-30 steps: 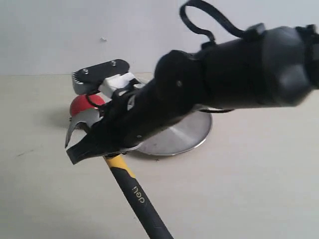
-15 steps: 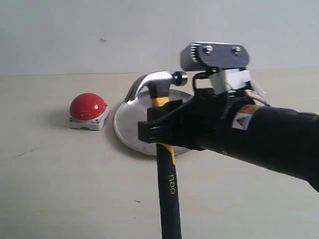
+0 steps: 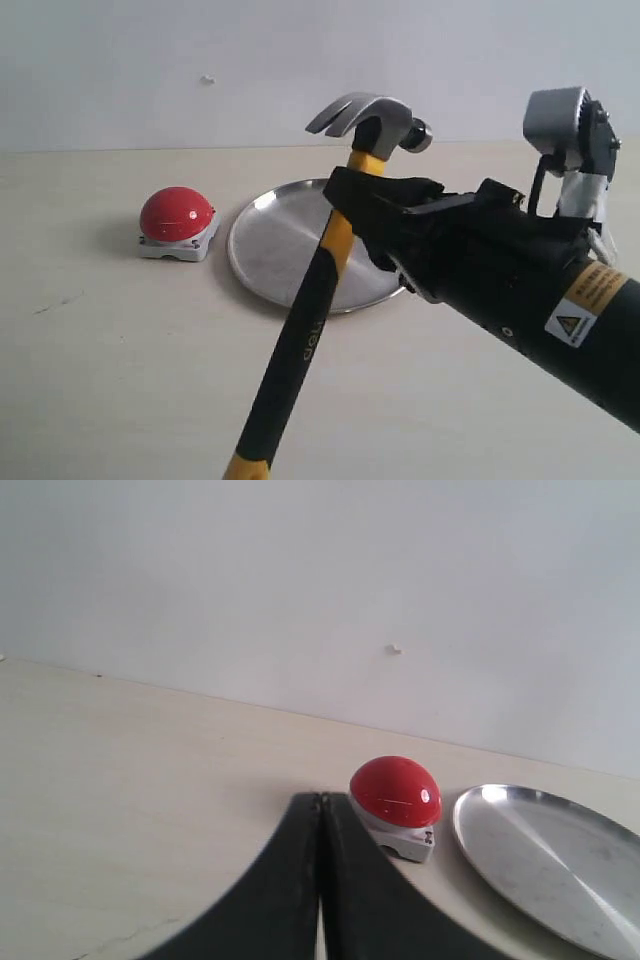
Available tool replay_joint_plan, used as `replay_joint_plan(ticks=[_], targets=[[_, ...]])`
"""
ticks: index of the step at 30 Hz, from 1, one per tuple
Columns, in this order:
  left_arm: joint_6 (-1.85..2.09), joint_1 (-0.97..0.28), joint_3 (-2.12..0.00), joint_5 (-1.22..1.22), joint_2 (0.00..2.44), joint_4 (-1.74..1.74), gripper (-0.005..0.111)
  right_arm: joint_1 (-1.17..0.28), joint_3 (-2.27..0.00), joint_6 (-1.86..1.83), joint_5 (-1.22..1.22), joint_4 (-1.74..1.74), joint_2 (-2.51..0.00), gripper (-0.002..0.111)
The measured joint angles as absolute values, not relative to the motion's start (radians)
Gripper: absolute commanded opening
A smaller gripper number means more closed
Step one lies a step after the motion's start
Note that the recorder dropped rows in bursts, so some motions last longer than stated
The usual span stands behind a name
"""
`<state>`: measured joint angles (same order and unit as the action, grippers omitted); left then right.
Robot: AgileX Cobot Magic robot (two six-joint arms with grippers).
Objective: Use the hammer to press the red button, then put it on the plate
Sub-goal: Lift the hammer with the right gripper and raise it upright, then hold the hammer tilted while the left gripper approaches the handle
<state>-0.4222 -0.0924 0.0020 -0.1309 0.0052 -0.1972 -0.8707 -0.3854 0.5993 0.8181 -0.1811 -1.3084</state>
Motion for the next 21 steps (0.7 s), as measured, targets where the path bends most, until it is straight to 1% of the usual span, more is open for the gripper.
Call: replay_joint_plan(ticks=[3, 6, 7, 11, 21], targets=[[-0.422, -0.092, 0.002, -0.131, 0.005, -0.197, 0.000, -0.871, -0.379, 0.684, 0.940, -0.146, -1.364, 0.000], [-0.422, -0.092, 0.002, -0.131, 0.005, -0.197, 0.000, -0.871, -0.379, 0.790, 1.116, -0.079, -1.478, 0.000], [-0.422, -0.092, 0.002, -0.131, 0.005, -0.197, 0.000, -0.871, -0.379, 0.809, 1.135, -0.069, -1.515, 0.000], [-0.422, -0.092, 0.002, -0.131, 0.005, -0.197, 0.000, -0.871, -0.379, 0.839, 1.137, -0.054, -1.599, 0.000], [-0.486, -0.092, 0.002, -0.084, 0.005, -0.168, 0.000, -0.871, -0.506, 0.870, 1.148, 0.000, -1.630, 0.000]])
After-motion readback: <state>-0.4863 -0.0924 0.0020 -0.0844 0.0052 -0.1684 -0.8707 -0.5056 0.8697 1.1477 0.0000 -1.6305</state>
